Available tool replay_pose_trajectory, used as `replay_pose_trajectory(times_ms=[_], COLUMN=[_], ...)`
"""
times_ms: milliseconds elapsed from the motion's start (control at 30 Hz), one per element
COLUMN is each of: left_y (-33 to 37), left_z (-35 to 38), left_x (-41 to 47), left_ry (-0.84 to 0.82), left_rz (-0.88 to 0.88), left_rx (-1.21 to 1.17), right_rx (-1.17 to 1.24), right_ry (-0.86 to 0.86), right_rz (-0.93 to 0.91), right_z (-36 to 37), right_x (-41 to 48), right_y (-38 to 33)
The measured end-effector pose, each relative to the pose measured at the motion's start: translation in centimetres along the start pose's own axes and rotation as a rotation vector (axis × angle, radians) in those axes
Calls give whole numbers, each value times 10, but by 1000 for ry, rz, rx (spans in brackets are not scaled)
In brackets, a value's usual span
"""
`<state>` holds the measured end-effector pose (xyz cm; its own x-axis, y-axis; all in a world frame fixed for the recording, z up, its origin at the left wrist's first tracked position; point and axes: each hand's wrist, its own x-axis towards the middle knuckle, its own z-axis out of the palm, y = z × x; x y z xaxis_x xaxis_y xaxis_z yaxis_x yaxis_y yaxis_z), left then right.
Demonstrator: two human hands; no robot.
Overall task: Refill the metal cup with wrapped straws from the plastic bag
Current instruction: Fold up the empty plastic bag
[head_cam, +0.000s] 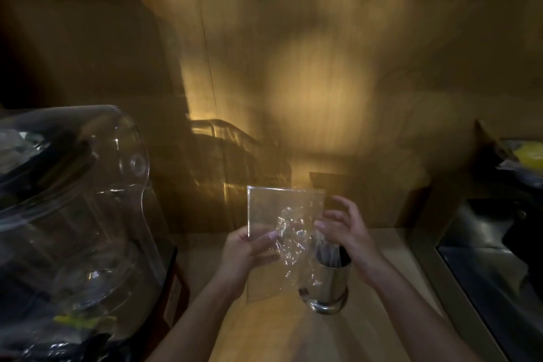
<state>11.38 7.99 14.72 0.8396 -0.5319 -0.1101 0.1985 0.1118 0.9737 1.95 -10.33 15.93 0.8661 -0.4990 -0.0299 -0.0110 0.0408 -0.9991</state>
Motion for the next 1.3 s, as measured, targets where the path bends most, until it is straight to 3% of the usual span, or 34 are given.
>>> replay_pose_trajectory(times_ms=[167, 367, 733, 867, 1100, 1300], left_y=[-10, -24, -38, -54, -97, -134], left_z=[-4, -12, -20, -34, -66, -74], left_x=[2, 3, 1, 0, -9, -14], left_ry=[53, 79, 139, 158, 205, 378], left_rz=[-128, -162, -218, -324, -522, -522], left_rx=[-243, -302, -315, -300, -109, -145], right_rx=[74, -9, -89, -169, -41, -8], right_ry=[-47, -181, -166, -186, -139, -105], right_rz=[63, 116, 212, 269, 556, 694], right_z=[17, 22, 22, 34, 56, 74], right_x=[-9, -14, -12, -16, -22, -16], right_y=[15, 26, 39, 58, 112, 147])
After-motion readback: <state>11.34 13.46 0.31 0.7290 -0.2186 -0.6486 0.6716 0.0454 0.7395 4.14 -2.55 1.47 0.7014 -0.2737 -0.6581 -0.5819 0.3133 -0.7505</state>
